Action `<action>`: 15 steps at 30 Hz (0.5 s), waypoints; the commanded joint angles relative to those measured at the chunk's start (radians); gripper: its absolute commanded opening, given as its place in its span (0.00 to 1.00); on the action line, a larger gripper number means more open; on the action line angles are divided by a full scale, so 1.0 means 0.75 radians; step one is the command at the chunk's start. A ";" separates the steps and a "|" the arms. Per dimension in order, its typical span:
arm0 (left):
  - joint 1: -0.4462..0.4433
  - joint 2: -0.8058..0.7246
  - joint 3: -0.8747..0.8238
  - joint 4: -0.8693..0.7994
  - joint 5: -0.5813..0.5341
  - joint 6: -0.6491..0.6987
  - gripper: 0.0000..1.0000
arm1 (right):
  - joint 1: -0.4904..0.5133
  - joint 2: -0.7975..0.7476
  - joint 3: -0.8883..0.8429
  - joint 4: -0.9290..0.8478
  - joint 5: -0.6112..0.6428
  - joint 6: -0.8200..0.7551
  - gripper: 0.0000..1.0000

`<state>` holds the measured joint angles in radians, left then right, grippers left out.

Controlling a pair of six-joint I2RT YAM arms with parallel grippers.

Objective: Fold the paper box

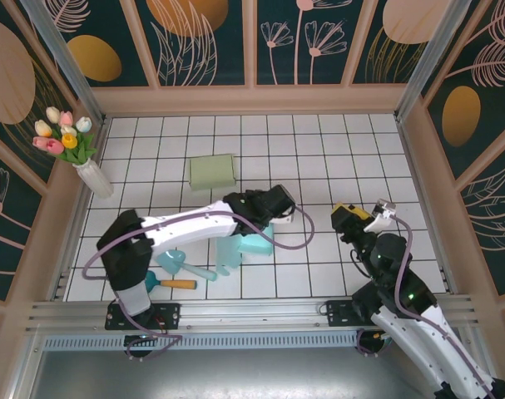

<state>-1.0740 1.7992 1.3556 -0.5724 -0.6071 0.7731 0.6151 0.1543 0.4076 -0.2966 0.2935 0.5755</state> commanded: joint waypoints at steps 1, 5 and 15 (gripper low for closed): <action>-0.027 0.111 0.057 -0.115 -0.133 0.151 0.05 | 0.007 -0.044 -0.025 0.004 -0.001 -0.011 0.54; -0.034 0.201 0.048 -0.011 -0.155 0.232 0.08 | 0.007 -0.057 -0.038 0.010 -0.004 -0.008 0.55; -0.025 0.329 0.138 0.093 -0.163 0.290 0.35 | 0.008 -0.058 -0.049 0.017 -0.015 -0.014 0.55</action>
<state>-1.0962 2.0285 1.4281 -0.5209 -0.6971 0.9585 0.6151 0.1257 0.3870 -0.2958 0.2920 0.5755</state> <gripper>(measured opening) 0.328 0.547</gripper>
